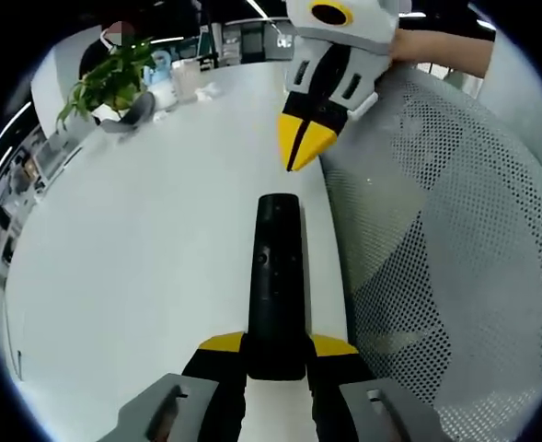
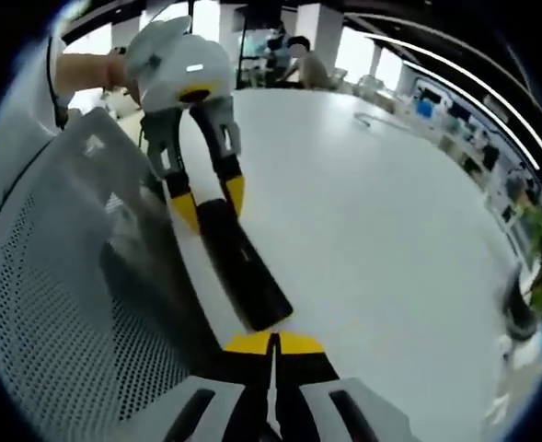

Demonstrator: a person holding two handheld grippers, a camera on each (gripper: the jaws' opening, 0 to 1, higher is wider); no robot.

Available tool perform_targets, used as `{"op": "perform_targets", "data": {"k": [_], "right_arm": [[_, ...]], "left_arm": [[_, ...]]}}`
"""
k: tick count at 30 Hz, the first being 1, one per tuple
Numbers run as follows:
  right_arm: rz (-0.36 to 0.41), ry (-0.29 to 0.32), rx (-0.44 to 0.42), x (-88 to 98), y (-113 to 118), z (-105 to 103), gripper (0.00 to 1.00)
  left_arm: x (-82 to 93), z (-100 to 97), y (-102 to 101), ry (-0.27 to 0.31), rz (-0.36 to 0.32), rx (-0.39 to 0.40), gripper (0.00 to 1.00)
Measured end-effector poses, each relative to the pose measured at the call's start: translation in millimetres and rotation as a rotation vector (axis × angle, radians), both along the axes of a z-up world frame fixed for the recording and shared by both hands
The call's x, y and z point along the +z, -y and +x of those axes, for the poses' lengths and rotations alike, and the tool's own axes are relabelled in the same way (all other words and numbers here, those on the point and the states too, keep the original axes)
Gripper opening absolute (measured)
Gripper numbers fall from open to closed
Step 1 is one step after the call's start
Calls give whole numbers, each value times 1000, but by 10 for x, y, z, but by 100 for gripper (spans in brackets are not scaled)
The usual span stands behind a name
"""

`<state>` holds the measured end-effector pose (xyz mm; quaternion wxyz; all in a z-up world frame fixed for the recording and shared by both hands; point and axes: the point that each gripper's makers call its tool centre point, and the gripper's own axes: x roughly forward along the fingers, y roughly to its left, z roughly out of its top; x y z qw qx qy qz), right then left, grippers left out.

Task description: Press the specified remote control buttons in sequence, fully releasing each button before pressing the next.

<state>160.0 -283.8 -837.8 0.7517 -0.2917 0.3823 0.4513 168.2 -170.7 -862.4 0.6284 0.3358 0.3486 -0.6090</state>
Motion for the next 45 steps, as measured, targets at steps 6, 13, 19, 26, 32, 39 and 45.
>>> {"op": "perform_targets", "data": {"k": [6,13,19,26,32,39,45], "right_arm": [[9,-16,36,14,-85,85,0],[-25,-48,100,-88,-161,89,0],[-39,-52,129,-99,-183,110,0],[-92,-53,203,-140,-175,106,0],[-152,-102,224,-149,-184,121,0],[-275,-166,210,-177,-192,131,0],[-287,-193,192,-182,-169,142,0]], "left_arm": [[4,1,4,-1,-29,3,25],[8,0,-3,-1,-70,9,25],[11,3,6,-3,-101,17,25],[16,7,10,-2,-114,27,25],[18,14,10,-6,-127,33,25],[19,13,18,-1,-183,114,25],[21,14,15,10,-248,132,26]]}}
